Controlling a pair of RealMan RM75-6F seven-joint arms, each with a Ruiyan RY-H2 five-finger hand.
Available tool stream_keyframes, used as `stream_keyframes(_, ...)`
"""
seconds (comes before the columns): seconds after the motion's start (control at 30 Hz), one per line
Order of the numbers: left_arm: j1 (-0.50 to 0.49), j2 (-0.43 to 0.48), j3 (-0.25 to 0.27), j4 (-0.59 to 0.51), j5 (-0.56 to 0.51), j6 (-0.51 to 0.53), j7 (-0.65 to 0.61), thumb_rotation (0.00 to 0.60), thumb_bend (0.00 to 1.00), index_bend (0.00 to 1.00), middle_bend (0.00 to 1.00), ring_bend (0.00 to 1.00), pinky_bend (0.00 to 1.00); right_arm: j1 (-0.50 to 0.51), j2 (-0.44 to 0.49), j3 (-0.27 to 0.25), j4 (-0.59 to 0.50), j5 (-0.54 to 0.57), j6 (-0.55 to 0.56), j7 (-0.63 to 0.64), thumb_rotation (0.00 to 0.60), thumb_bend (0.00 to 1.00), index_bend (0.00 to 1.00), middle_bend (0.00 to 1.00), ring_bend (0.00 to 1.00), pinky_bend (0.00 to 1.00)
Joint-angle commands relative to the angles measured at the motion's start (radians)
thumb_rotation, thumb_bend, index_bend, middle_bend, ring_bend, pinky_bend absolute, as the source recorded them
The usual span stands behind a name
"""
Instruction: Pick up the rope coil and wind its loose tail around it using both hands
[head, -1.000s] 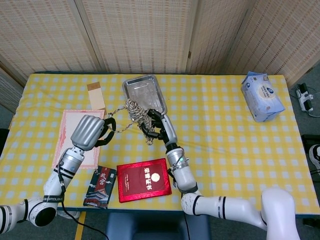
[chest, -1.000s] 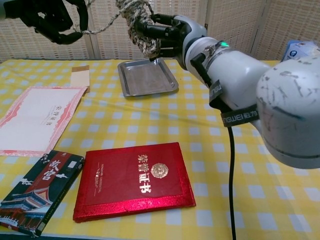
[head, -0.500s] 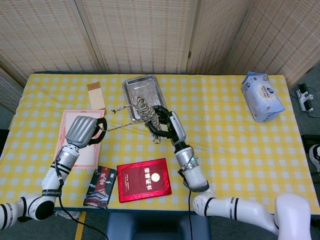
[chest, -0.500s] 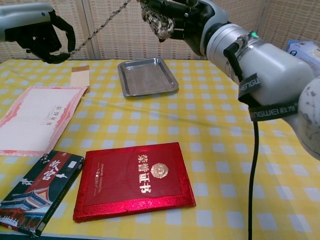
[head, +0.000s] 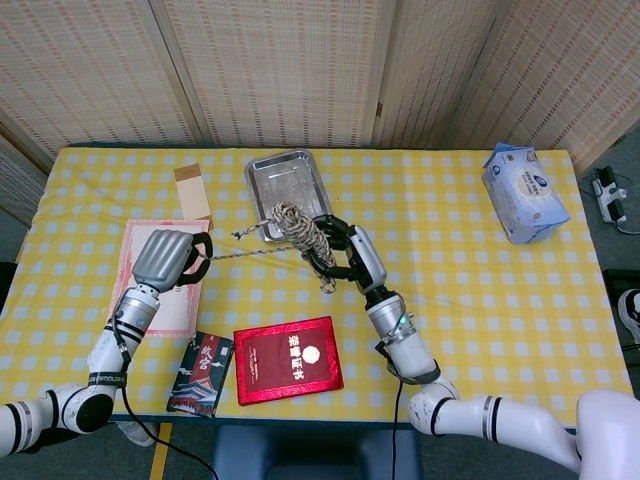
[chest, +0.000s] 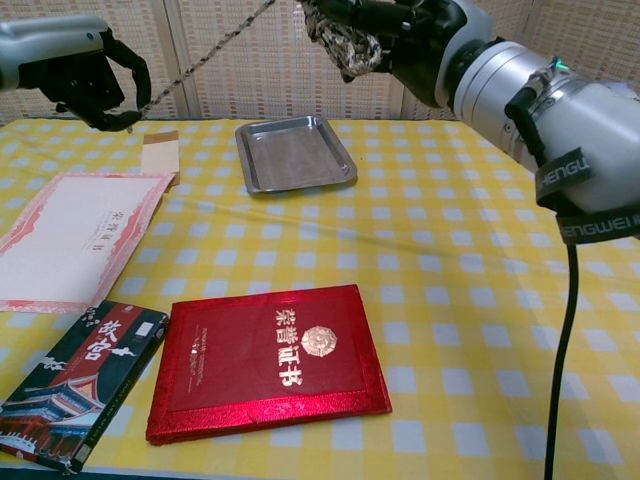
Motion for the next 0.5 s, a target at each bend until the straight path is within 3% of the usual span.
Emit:
stream_keyframes(0.03,0.017,0.017,-0.006,-0.024,0.009,0.008,-0.032,0.6,0.34,0.23,0.68,0.63,0.76,-0.004,0.012,-0.002,0.004,-0.005,0.014,-0.029,0.6,0.55,0.91,0.71,0.78,0.68)
stream_keyframes(0.07,0.023,0.023,-0.008,-0.031,0.013,0.011,-0.046,0.6,0.29,0.13,0.53,0.51,0.69,-0.005,0.016,-0.003,0.005,-0.007,0.019,-0.039,0.6,0.55,0.91,0.71,0.78,0.68)
stream_keyframes(0.2,0.064,0.035,-0.013,-0.029,0.057,0.065,-0.1,0.6,0.25,0.03,0.27,0.26,0.47,-0.018,0.038,-0.005,-0.004,-0.003,0.038,-0.071,0.6,0.55,0.91,0.71,0.78,0.68)
stream_keyframes(0.27,0.092,0.026,-0.012,-0.01,0.078,0.112,-0.122,0.6,0.25,0.03,0.23,0.22,0.44,-0.025,0.055,-0.009,-0.011,-0.002,0.041,-0.089,0.6,0.55,0.91,0.71,0.78,0.68)
stream_keyframes(0.5,0.193,0.012,0.026,0.042,0.133,0.26,-0.103,0.6,0.26,0.06,0.23,0.22,0.38,-0.059,0.125,-0.03,-0.059,0.001,0.036,-0.115,0.6,0.55,0.91,0.71,0.78,0.68)
